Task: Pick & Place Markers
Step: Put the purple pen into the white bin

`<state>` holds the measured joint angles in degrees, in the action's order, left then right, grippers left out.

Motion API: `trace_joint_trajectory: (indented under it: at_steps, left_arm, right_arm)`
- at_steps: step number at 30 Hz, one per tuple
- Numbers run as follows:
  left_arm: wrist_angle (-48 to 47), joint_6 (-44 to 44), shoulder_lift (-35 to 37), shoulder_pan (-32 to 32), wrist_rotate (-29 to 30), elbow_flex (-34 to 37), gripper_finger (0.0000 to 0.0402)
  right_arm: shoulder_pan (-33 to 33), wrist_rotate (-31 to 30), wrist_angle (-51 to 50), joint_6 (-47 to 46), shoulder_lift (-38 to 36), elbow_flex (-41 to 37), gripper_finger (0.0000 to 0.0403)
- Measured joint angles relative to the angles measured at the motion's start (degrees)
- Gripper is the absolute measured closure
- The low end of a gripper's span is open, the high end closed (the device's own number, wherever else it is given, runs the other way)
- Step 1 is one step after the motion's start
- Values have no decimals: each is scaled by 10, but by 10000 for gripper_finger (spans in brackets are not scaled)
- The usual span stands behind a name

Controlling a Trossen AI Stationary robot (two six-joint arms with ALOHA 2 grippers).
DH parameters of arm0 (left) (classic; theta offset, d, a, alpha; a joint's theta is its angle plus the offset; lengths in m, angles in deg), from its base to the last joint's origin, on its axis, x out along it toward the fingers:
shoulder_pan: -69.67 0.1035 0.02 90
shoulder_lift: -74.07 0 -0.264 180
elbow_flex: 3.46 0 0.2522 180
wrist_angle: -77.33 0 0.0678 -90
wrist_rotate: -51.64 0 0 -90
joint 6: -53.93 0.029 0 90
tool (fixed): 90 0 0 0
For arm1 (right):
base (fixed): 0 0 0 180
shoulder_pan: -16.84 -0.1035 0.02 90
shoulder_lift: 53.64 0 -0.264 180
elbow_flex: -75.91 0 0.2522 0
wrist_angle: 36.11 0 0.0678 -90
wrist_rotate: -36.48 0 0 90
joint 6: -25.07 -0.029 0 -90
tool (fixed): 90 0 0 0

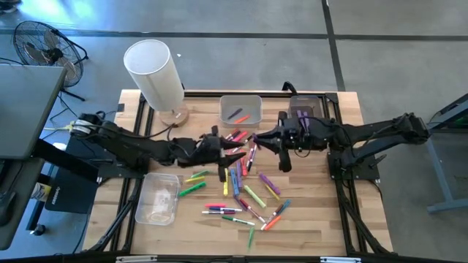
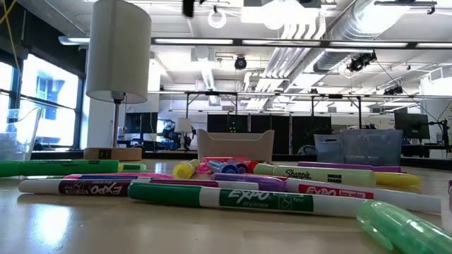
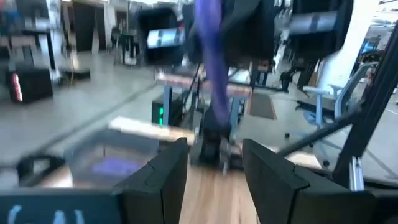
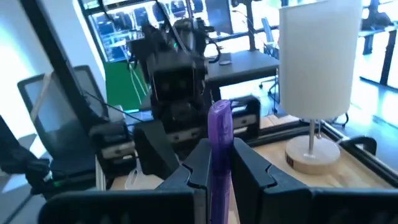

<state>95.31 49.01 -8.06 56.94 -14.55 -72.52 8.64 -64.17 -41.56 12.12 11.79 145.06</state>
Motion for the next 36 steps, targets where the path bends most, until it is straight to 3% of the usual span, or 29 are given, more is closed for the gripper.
trace_joint_trajectory:
  at_steps: [11, 26, 36]
  left_arm:
    - [-70, 15, -54, 43, -60, -107, 250]
    - [-111, 2, -57, 45, -66, -115, 250]
    - [-126, 2, -57, 45, -50, -115, 250]
  right_arm:
    - [-25, -24, 26, 41, 8, 0, 375]
    - [-23, -25, 10, 65, 8, 0, 375]
    - [-23, -56, -42, 57, 7, 0, 375]
